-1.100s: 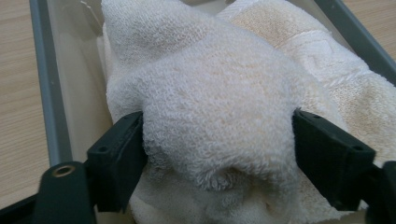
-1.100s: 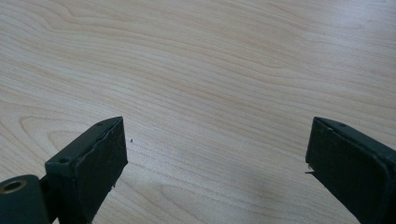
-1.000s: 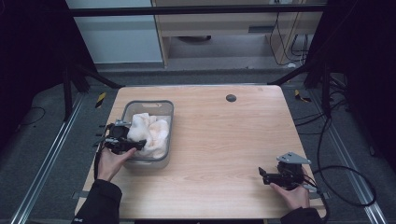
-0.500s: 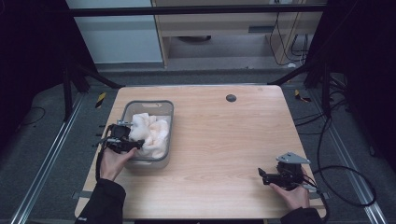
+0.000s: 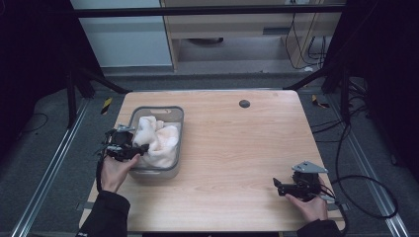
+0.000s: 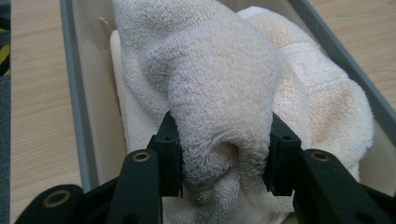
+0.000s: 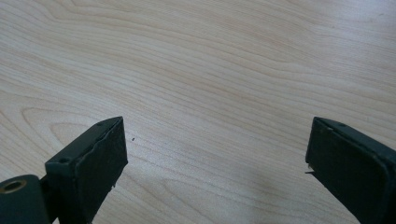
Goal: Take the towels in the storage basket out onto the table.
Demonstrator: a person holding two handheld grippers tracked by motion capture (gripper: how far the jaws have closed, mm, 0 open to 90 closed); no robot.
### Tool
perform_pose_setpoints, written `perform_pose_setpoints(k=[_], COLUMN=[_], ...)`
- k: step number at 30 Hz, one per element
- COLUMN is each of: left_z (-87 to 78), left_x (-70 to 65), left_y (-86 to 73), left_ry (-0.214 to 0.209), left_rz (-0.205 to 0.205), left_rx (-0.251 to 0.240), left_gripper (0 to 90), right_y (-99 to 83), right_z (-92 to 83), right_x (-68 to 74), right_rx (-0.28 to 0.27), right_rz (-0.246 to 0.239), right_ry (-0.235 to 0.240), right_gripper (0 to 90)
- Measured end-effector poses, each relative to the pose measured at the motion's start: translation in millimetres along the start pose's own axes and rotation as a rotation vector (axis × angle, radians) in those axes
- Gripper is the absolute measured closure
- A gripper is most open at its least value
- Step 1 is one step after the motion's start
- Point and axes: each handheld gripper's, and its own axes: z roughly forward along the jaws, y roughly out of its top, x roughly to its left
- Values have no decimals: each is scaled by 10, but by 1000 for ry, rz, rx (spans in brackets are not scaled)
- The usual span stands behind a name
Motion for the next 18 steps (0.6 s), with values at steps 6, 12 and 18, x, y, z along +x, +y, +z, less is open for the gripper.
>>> perform_pose_setpoints(k=[6,12,18], left_z=[-182,-321,-453], left_x=[-29,-68,-77], left_y=[73,128,210], left_ry=[-5,-4,-9], left_rz=[9,17,17], left_rx=[-49,-95,-123], left_gripper=[587,593,596], right_y=[0,2,2], right_z=[1,-1,2], right_x=[1,1,1], right_rx=[1,-1,1], right_rz=[0,-2,-4], right_ry=[0,1,2], right_gripper=[55,55,55])
